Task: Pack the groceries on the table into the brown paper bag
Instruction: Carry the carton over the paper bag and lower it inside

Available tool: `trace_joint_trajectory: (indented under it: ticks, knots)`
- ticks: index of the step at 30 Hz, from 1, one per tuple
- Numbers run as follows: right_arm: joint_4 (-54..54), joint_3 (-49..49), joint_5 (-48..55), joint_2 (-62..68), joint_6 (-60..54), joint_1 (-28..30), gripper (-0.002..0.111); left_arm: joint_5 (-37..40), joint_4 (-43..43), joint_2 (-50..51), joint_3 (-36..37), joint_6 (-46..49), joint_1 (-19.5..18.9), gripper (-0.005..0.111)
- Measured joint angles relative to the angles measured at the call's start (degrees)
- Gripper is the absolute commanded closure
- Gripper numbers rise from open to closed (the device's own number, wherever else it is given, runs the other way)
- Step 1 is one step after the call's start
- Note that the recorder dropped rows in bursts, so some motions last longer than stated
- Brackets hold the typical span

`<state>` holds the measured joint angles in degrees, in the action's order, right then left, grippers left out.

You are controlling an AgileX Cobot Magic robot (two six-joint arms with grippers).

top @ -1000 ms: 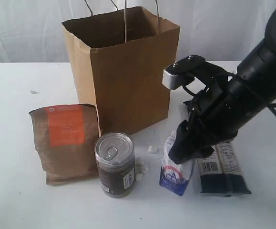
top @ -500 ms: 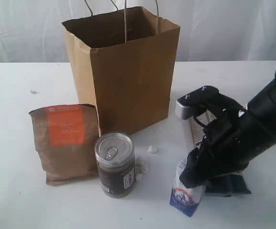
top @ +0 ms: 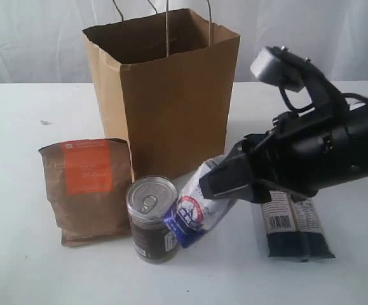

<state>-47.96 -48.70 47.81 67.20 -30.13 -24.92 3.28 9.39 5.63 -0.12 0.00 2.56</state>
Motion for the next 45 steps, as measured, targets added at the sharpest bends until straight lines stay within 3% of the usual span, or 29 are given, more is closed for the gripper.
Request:
trace_joint_trajectory:
  ticks: [5,12,14,24,32,45]
  knots:
    - [-10.6,-1.6,0.2,-3.8,-3.3,0.0,0.069,0.0,0.0,0.0,0.0,0.0,0.0,0.107]
    - [-45.1,-4.9,-4.4,-4.9,-21.0,0.0,0.070,0.0,0.0,0.0,0.0,0.0,0.0,0.107]
    - [-48.4,-6.1,-5.2,-4.9,-23.5,0.0,0.070,0.0,0.0,0.0,0.0,0.0,0.0,0.107]
    - [-49.8,-12.8,-2.2,-4.9,-29.2,0.0,0.070,0.0,0.0,0.0,0.0,0.0,0.0,0.107]
    - [-50.0,-14.3,-2.9,-3.3,-46.1,0.0,0.070,0.0,0.0,0.0,0.0,0.0,0.0,0.107]
    - [-50.0,-16.9,-3.8,10.6,-57.8,-1.4,0.070,0.0,0.0,0.0,0.0,0.0,0.0,0.107]
